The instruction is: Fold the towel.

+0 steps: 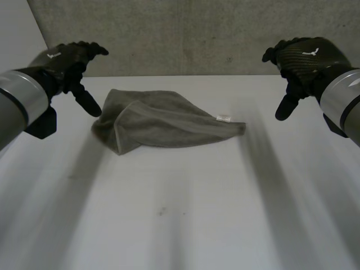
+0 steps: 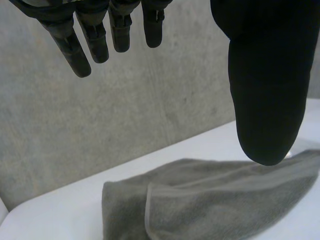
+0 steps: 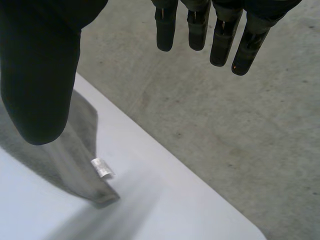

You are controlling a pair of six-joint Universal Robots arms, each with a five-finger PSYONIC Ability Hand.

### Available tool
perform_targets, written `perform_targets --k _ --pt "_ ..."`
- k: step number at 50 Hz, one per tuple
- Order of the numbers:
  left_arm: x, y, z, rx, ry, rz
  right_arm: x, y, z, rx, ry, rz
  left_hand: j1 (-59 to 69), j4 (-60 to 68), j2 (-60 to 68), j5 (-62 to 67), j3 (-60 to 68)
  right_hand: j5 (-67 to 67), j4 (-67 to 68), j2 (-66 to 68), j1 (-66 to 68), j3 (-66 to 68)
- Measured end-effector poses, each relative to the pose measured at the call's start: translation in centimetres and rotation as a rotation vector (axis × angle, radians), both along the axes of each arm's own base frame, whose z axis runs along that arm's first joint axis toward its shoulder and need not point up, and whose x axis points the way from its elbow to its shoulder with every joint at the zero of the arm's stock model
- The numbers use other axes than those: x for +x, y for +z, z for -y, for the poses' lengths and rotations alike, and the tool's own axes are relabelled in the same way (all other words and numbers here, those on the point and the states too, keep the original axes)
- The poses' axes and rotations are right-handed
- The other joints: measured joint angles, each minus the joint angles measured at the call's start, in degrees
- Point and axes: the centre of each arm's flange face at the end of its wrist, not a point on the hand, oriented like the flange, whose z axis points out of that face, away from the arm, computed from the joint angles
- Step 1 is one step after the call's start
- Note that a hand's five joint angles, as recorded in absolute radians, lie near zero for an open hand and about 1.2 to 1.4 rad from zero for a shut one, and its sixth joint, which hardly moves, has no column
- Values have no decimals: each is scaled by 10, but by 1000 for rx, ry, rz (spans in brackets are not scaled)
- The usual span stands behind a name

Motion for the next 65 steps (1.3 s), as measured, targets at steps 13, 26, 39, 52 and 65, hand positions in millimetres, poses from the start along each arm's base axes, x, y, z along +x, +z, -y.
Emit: perform_targets --k 13,26,39,52,65 --pt "-4 -82 68 94 44 31 11 -21 4 62 52 -20 28 29 29 26 28 0 0 0 0 0" --pt "-18 -162 127 78 62 29 18 -30 -1 86 76 -31 68 67 68 64 66 0 0 0 0 0" --pt "-29 -212 152 55 48 68 24 -33 -9 96 99 -38 290 274 282 270 273 0 0 0 0 0" --pt "-57 -179 108 41 -46 116 23 -33 -9 94 94 -38 564 581 582 572 581 0 0 0 0 0" --pt "-113 -150 -39 90 -328 143 20 -18 -7 51 81 -22 568 585 585 577 584 0 0 0 0 0"
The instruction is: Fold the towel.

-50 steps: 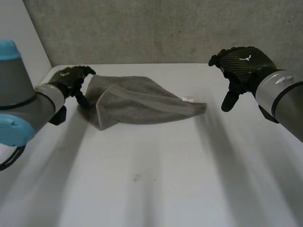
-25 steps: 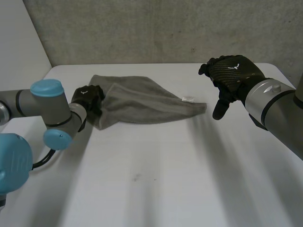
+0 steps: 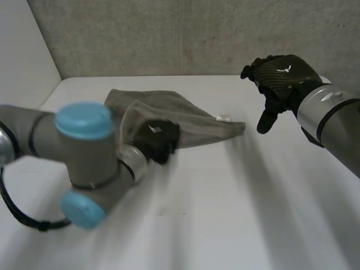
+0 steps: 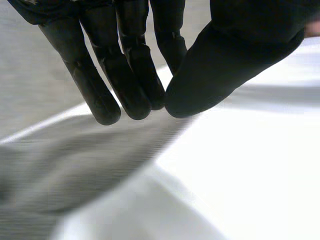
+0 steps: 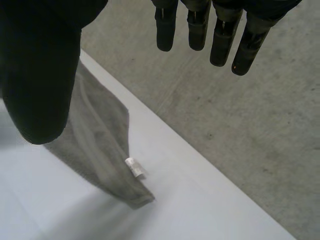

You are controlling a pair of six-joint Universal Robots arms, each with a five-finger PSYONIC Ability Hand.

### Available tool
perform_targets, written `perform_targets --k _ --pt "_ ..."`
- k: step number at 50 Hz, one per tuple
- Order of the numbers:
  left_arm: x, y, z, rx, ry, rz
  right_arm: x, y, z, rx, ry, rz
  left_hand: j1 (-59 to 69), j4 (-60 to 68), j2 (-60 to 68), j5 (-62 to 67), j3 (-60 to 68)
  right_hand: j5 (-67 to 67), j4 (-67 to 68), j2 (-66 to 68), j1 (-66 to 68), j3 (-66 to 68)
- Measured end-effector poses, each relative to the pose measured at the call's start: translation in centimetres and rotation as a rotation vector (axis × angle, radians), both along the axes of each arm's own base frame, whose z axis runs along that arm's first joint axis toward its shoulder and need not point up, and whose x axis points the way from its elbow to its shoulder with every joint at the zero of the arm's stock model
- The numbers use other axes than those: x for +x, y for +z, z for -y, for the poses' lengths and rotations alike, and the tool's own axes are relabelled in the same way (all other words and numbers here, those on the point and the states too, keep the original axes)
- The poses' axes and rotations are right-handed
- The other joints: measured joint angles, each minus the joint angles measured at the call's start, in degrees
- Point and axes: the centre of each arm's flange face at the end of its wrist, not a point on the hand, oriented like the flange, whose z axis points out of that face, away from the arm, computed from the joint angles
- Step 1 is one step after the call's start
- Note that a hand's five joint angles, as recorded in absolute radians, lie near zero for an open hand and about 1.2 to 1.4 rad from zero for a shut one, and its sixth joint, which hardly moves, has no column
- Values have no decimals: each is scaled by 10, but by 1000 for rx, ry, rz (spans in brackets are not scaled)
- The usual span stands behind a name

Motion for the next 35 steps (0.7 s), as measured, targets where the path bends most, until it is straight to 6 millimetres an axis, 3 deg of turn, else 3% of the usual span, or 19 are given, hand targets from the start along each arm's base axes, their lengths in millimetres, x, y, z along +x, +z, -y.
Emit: perform_targets --k 1,8,9,11,14,15,18,19,22,23,26,31,35 --pt "-8 -6 -22 22 -48 14 -1 3 -1 -9 0 4 0 0 0 0 0 0 0 0 0 0" --pt "-33 -34 -113 110 -255 72 -5 16 -3 -44 -5 20 2 0 0 1 0 0 0 0 0 0" --pt "-33 -34 -113 110 -255 72 -5 16 -3 -44 -5 20 2 0 0 1 0 0 0 0 0 0" --pt "-41 -36 -139 114 -314 74 -7 18 -3 -50 -7 21 2 -6 -5 -1 -5 0 0 0 0 0" --pt "-45 -34 -147 99 -328 62 -7 18 -3 -51 -8 20 -67 -95 -94 -74 -93 0 0 0 0 0" --pt "-47 -27 -143 69 -308 39 -7 18 -3 -52 -9 18 -273 -256 -257 -251 -252 0 0 0 0 0" --pt "-48 -20 -133 40 -269 18 -7 18 -3 -53 -9 15 -310 -299 -312 -295 -308 0 0 0 0 0" --pt "-45 -14 -116 9 -209 -2 -7 18 -3 -53 -9 14 -364 -385 -387 -380 -386 0 0 0 0 0" --pt "-29 2 -64 -55 -21 -37 -7 17 -3 -52 -7 10 -398 -421 -419 -416 -418 0 0 0 0 0" --pt "-25 4 -54 -63 12 -40 -7 17 -3 -52 -7 10 -402 -422 -422 -418 -420 0 0 0 0 0" --pt "2 10 -5 -96 186 -46 -6 16 -4 -50 -2 9 -412 -434 -432 -429 -431 0 0 0 0 0" --pt "35 6 42 -102 336 -32 -4 14 -6 -43 7 6 -413 -435 -434 -431 -433 0 0 0 0 0" --pt "46 -2 61 -92 380 -20 -3 12 -7 -36 10 3 -413 -435 -434 -431 -433 0 0 0 0 0"
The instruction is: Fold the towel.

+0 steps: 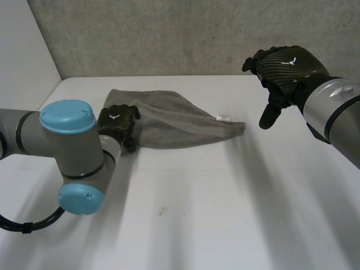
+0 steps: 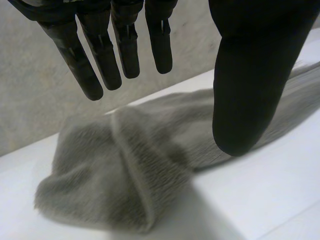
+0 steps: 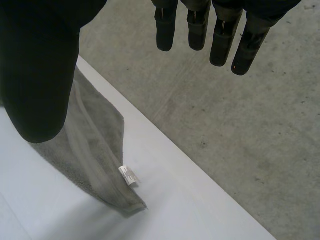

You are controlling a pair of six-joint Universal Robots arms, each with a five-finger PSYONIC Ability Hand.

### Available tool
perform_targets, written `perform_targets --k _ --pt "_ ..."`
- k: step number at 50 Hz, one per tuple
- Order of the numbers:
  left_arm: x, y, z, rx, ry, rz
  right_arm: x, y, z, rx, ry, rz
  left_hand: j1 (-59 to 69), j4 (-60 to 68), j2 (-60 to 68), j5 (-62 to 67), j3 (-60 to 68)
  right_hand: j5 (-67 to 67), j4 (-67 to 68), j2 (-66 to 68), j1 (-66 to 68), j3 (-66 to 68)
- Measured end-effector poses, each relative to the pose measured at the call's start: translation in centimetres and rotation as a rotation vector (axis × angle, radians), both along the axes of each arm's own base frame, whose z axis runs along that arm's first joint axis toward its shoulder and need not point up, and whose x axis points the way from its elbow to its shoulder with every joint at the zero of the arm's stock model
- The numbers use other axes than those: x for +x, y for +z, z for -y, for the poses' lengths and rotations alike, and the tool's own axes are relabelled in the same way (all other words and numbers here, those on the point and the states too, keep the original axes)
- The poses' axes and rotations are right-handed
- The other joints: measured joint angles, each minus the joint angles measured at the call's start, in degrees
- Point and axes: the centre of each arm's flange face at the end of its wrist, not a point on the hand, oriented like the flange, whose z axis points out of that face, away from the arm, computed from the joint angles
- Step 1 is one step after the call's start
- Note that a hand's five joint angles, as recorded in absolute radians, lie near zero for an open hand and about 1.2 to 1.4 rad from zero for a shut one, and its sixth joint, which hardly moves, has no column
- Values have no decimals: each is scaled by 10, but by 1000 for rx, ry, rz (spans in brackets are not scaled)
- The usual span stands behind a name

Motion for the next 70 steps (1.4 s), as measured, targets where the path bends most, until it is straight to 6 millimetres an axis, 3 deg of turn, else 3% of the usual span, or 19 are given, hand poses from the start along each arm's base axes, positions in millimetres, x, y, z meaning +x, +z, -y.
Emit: perform_targets --k 8,14,29,37,45,51,62,70 --pt "16 -26 45 25 68 10 1 -5 0 13 0 -6 0 1 1 2 0 0 0 0 0 0" --pt "22 -36 60 56 92 22 1 -6 0 18 -1 -9 0 1 1 2 1 0 0 0 0 0" --pt "16 -48 69 76 70 24 2 -13 3 37 -4 -19 34 39 39 39 37 0 0 0 0 0" --pt "11 -47 68 77 27 13 2 -15 4 41 -5 -23 344 351 354 351 349 0 0 0 0 0" --pt "3 -37 56 74 -1 10 2 -15 4 32 -7 -34 389 423 422 417 421 0 0 0 0 0" --pt "-26 -28 8 109 -108 24 -3 -5 10 -10 -24 -42 396 433 433 428 432 0 0 0 0 0" --pt "-100 -20 -125 116 -446 42 -26 16 28 -68 -103 -25 399 435 434 429 433 0 0 0 0 0" --pt "-134 -23 -177 62 -593 5 -29 16 28 -62 -108 -28 399 435 434 430 433 0 0 0 0 0"
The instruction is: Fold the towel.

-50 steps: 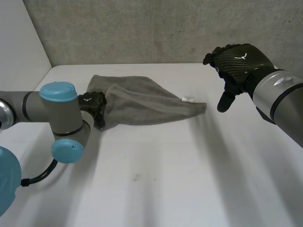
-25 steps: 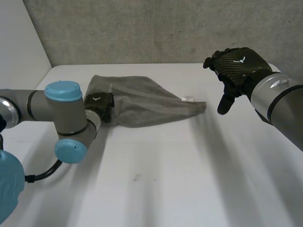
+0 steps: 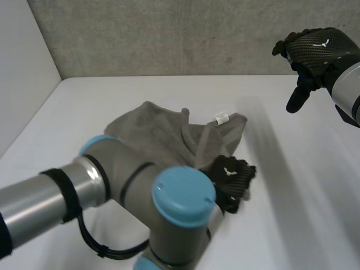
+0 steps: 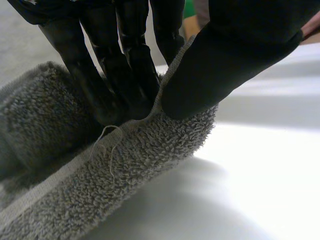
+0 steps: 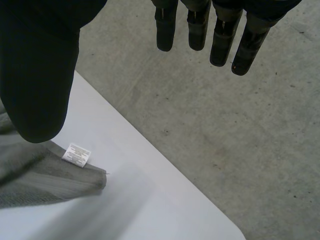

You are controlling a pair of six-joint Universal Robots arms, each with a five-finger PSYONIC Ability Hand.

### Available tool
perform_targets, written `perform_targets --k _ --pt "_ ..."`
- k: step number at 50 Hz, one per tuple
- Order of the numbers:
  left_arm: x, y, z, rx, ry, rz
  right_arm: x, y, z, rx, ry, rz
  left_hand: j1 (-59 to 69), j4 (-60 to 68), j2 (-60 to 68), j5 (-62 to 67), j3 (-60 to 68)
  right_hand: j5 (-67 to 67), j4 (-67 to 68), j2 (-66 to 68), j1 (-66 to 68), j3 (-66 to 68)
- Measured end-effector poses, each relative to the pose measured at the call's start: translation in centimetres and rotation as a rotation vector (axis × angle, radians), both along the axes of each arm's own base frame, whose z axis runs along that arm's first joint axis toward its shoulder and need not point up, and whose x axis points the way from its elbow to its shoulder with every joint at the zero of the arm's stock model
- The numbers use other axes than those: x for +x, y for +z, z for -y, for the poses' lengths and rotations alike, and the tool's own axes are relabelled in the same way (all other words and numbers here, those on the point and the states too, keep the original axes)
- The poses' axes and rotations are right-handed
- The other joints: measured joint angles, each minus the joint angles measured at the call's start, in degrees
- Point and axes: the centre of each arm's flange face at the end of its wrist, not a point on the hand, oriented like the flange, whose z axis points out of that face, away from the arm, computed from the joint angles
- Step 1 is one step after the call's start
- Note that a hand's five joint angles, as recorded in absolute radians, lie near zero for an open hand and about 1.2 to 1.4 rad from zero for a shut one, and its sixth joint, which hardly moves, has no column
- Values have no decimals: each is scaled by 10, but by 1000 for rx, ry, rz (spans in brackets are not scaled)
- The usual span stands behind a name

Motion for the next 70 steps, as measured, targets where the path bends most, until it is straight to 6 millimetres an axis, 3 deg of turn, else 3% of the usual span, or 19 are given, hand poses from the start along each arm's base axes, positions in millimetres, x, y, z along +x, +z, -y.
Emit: perform_targets --k 4,6,8,9,14,20,26,32,36,45,57,62,63,66,67,70 --pt "-7 -1 -9 -9 -28 -20 0 -1 -1 5 2 -2 0 0 0 0 0 0 0 0 0 0" --pt "-11 -2 -15 -15 -48 -38 1 -3 -2 14 6 -5 -182 -192 -204 -186 -202 0 0 0 0 0" --pt "-12 -1 -14 -16 -48 -41 2 -4 -3 18 8 -7 -217 -224 -232 -219 -231 0 0 0 0 0" --pt "-11 1 -12 -18 -44 -46 2 -5 -4 27 12 -10 -354 -376 -378 -371 -378 0 0 0 0 0" --pt "-3 14 6 -27 1 -60 3 -9 -8 53 22 -25 -434 -468 -466 -458 -465 0 0 0 0 0" --pt "35 48 53 -51 139 -81 5 -23 -16 114 74 -103 -498 -534 -533 -529 -532 0 0 0 0 0" --pt "92 82 97 -83 303 -104 10 -67 -35 210 245 -281 -508 -543 -542 -537 -542 0 0 0 0 0" --pt "122 86 114 -81 378 -99 16 -100 -51 246 390 -400 -508 -543 -542 -538 -542 0 0 0 0 0" --pt "142 77 124 -52 429 -75 23 -119 -67 256 487 -462 -508 -544 -543 -539 -542 0 0 0 0 0" --pt "167 47 123 38 483 -4 31 -147 -85 185 574 -537 -514 -549 -549 -544 -547 0 0 0 0 0" --pt "173 31 113 87 490 36 30 -173 -98 136 649 -666 -530 -565 -565 -559 -563 11 10 14 11 12" --pt "174 34 111 82 490 32 31 -178 -87 85 635 -702 -530 -565 -565 -559 -563 242 254 257 214 266" --pt "174 35 111 80 489 30 33 -177 -81 55 622 -704 -530 -565 -565 -559 -563 347 368 372 318 378" --pt "173 37 109 75 485 24 36 -174 -71 -10 594 -702 -530 -565 -564 -559 -563 347 368 372 318 378" --pt "173 39 107 74 482 21 38 -171 -64 -51 572 -699 -530 -564 -564 -558 -562 528 543 536 439 551" --pt "171 41 104 79 476 15 41 -163 -53 -108 533 -694 -530 -564 -564 -558 -562 530 546 536 439 552"
